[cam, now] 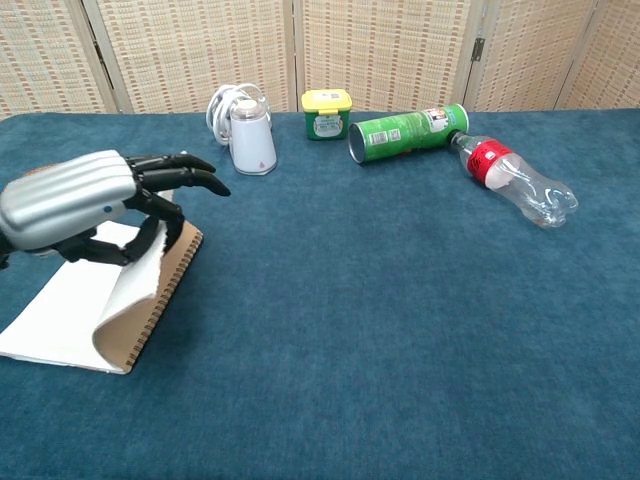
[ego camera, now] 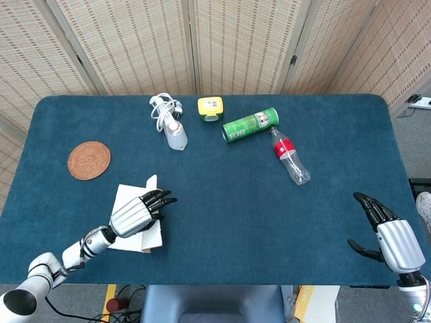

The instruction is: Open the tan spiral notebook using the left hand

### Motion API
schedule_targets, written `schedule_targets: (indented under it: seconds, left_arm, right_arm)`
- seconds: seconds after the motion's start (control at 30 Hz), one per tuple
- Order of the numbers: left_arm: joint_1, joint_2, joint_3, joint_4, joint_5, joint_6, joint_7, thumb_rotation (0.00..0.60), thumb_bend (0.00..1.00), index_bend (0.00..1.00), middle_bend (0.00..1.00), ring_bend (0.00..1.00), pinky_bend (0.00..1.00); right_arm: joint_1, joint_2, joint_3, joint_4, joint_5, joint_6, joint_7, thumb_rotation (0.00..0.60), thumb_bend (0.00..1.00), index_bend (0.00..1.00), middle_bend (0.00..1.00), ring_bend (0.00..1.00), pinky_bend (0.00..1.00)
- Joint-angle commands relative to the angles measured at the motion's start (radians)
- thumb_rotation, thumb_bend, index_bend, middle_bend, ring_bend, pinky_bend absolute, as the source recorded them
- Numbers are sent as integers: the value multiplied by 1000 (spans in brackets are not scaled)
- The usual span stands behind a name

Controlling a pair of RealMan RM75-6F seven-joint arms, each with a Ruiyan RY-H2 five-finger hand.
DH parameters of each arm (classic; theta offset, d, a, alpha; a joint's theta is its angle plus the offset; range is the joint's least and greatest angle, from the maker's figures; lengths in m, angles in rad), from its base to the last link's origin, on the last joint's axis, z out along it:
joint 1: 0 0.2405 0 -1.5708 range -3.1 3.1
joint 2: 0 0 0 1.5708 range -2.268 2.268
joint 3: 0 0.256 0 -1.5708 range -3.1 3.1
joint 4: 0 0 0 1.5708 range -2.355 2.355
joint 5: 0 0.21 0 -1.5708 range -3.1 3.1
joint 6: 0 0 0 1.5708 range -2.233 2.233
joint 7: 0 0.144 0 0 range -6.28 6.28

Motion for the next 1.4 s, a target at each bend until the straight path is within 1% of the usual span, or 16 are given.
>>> schedule_targets:
  seconds: [0.03,0.07,0.17,0.23,0.27,0.33,0.37,0.47,0.6,0.73,0.8,0.93,1.1,1.23,1.4]
  left_arm:
    - [-45,-1,-4,-97,14,-61,66,600,671,615,206,118,260]
    - [-51,-1,-6,-118,14,-77,85,600,669,603,206,117,260]
    - [-68,-4,-19,-193,6,-124,131,600,666,526,200,113,260]
    - [-74,-10,-35,-246,-14,-164,152,600,651,429,172,110,260]
    - [-76,-12,-44,-272,-25,-182,160,600,616,365,155,109,260]
    - [-83,-7,-65,-337,-47,-214,173,600,496,216,123,98,260]
    - [-85,-4,-75,-363,-56,-220,175,600,456,166,113,91,260]
    - [-86,16,-107,-449,-88,-234,164,600,429,86,98,83,260]
    - [-77,51,-143,-542,-132,-247,135,600,428,72,96,82,260]
    - [-53,98,-181,-612,-184,-250,149,600,425,76,96,82,260]
    - [-32,125,-199,-642,-218,-248,160,600,425,88,96,82,260]
    - [29,207,-230,-702,-307,-249,181,600,425,128,96,82,260]
    - [107,315,-252,-766,-403,-244,220,600,425,151,96,82,260]
    - [181,384,-269,-810,-472,-211,266,600,425,168,96,82,260]
    - [263,446,-263,-869,-526,-175,350,600,425,175,96,83,260]
  right_arm:
    - [-6,-2,-1,8,3,6,9,600,204,41,138,156,308]
    - [-7,-3,-1,10,4,8,13,600,204,41,138,156,308]
    - [-10,-7,-1,18,6,12,21,600,203,42,138,156,308]
    - [-10,-8,0,20,5,14,24,600,204,41,138,156,308]
    - [-9,-8,1,21,3,16,25,600,204,41,138,156,308]
    - [-9,-8,2,21,-1,19,26,600,204,41,138,156,308]
    - [-9,-7,2,21,-1,19,26,600,204,41,138,156,308]
    - [-8,-5,3,20,-1,19,26,600,203,41,138,156,308]
    - [-7,-4,4,22,0,18,31,600,204,41,138,156,308]
    - [-1,-2,5,27,-2,10,37,600,205,41,138,156,308]
    - [3,3,6,29,-1,4,39,600,204,41,138,156,308]
    - [16,16,10,29,-1,-11,40,600,204,42,138,156,308]
    - [29,22,15,31,4,-29,45,600,204,42,138,156,308]
    - [40,22,17,35,11,-47,51,600,203,41,138,156,308]
    - [51,23,17,40,14,-65,57,600,204,41,138,156,308]
